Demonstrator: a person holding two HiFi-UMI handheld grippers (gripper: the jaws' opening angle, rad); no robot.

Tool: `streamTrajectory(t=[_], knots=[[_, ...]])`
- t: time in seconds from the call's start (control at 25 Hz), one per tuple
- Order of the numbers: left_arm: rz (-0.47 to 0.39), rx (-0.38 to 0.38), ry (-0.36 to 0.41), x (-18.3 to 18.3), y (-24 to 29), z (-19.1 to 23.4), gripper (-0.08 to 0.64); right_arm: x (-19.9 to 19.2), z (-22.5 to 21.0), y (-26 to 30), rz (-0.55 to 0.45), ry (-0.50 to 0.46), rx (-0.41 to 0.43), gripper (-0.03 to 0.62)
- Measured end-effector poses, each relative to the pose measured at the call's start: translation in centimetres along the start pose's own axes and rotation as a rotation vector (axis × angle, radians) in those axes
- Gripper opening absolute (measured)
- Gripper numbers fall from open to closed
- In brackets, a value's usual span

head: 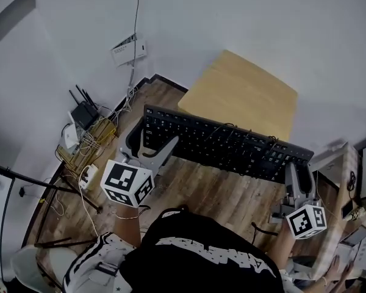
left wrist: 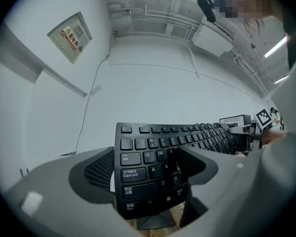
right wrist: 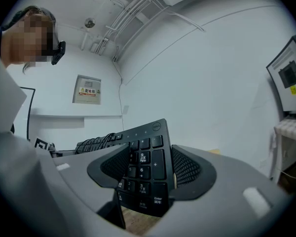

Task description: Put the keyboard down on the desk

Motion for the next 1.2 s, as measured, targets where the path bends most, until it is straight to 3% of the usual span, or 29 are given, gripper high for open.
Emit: streamTrajectory(t=[0.64, 0.8, 1.04, 1.2], knots=[[0.017, -0.105, -0.027, -1.7, 2.8, 1.5, 0.387, -1.1, 1.1, -1.3, 0.012, -0.011, -0.117, 0.268], [0.019, -0.122, -0.039, -2.1, 0.5, 1.3, 0.386, -1.4, 2.8, -3.7, 0.016, -0.02, -0.137, 0.269], [0.017, -0.077, -0.011, -1.0, -0.1, 0.2, 0.387, -1.2, 1.6, -3.3, 0.014, 0.01, -0.094, 0.27], [-0.007, -0.066, 0.017, 0.6, -3.3, -0.3, 0.387, -0.7, 3.3, -5.4, -0.012, 0.02, -0.078, 0.27]])
Point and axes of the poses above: the fingertips, and each gripper's own axes: y forward along the fingers, z to its left, x out of its top, the point moved 8 cm from there along -y, backward along the fingers, and after that the axes turned 3 degrees about -y, right-handed, at the moved point
